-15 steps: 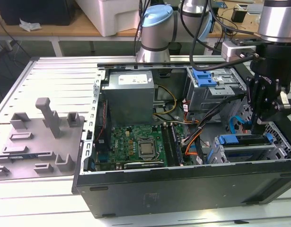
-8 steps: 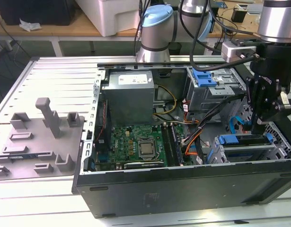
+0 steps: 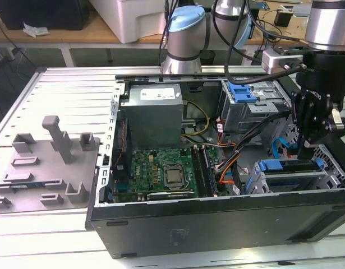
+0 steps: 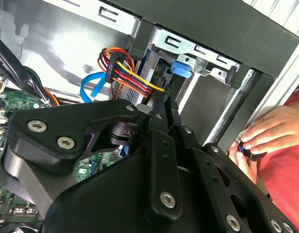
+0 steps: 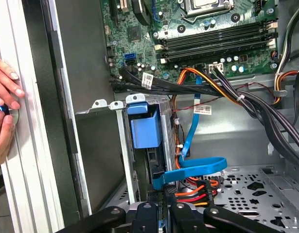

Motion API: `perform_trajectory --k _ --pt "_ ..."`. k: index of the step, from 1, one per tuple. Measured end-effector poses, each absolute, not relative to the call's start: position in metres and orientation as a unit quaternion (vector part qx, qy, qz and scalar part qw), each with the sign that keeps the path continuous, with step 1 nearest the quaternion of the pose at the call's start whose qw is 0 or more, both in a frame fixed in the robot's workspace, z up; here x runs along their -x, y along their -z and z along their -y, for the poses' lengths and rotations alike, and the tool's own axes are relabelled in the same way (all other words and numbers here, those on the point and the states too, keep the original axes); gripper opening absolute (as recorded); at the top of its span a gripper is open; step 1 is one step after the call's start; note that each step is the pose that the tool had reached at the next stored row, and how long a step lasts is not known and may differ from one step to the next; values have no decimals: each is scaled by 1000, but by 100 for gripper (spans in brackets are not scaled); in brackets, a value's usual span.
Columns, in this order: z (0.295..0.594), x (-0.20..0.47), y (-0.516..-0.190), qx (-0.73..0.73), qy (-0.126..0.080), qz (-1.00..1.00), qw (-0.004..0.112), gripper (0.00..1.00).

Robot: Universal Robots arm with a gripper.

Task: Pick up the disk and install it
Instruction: 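Insert the first disk wire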

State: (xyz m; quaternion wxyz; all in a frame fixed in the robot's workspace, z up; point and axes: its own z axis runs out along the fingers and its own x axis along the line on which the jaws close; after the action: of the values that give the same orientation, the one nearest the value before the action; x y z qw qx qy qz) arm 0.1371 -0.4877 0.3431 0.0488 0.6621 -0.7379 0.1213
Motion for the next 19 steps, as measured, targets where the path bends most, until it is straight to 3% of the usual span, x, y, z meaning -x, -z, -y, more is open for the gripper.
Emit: perform_trajectory --k 19 --pt "489 -137 -340 -664 -121 737 48 17"
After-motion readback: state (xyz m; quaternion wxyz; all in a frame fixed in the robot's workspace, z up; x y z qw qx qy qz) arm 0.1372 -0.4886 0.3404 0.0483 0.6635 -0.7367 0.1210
